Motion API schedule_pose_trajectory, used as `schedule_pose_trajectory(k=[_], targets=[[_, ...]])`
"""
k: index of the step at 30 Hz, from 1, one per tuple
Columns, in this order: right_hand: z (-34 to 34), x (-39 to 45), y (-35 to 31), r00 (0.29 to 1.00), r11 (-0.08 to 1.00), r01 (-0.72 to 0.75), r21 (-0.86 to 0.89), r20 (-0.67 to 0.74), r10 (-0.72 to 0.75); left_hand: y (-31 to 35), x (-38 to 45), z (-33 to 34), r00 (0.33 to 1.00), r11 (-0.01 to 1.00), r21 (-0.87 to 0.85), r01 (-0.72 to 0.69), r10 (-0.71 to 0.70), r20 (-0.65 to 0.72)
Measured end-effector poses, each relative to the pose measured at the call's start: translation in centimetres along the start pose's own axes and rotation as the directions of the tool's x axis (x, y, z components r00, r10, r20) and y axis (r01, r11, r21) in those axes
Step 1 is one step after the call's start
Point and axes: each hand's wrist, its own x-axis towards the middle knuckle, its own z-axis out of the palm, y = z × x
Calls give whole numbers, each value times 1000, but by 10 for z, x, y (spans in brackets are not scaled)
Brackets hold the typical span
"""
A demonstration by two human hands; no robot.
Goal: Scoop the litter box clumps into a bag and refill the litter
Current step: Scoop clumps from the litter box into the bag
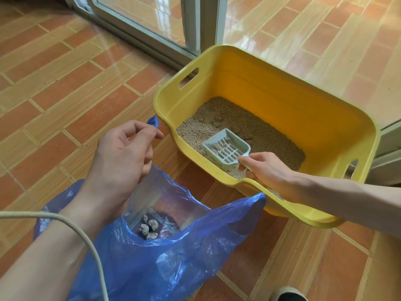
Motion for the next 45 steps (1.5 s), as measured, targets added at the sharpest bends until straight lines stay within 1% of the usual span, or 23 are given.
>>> schedule_pose_trajectory(k=[5, 10, 14, 17, 24, 27, 29, 32, 35, 37, 41, 45], targets=[[-1, 2, 0, 1000, 999, 25, 22, -11, -25, 1, 0, -3, 1000, 1000, -2, -3, 3, -8], [-4, 4, -1, 999, 988, -45, 147, 15, 43, 2, 0, -1, 1000, 1000, -2, -4, 4, -13], [-9, 2, -1, 1000, 994, -8, 113, 25, 5, 2, -1, 1, 1000, 1000, 2, -4, 4, -9], [-12, 2, -3, 1000, 991, -2, 136, 0, 2, 3, -2, 0, 1000, 1000, 3, -8, 8, -5], [-16, -5, -16, 993, 991, 108, 75, 35, -111, 5, -5, -5, 1000, 1000, -3, -17, 17, -15], [-18, -13, -24, 981, 982, 186, 28, 51, -187, 6, -7, -8, 1000, 1000, -2, -18, 18, -20], [-18, -23, -31, 967, 971, 239, 11, 83, -239, 7, -9, -11, 999, 1000, -1, -21, 21, -26], [-21, -37, -47, 950, 969, 248, 21, 189, -247, 8, -11, -17, 999, 1000, 14, -26, 26, -32], [-23, -50, -66, 894, 970, 235, -60, 405, -192, 9, -13, -21, 998, 1000, 12, -26, 27, -49], [-20, -58, -76, 848, 949, 272, -157, 506, -159, 11, -15, -22, 998, 1000, 11, -28, 28, -61], [-4, -68, -89, 803, 844, 417, -339, 572, -167, 15, -19, -24, 999, 1000, 11, -29, 30, -46], [16, -75, -95, 798, 648, 546, -531, 567, -207, 18, -23, -27, 999, 1000, 13, -28, 29, -40]])
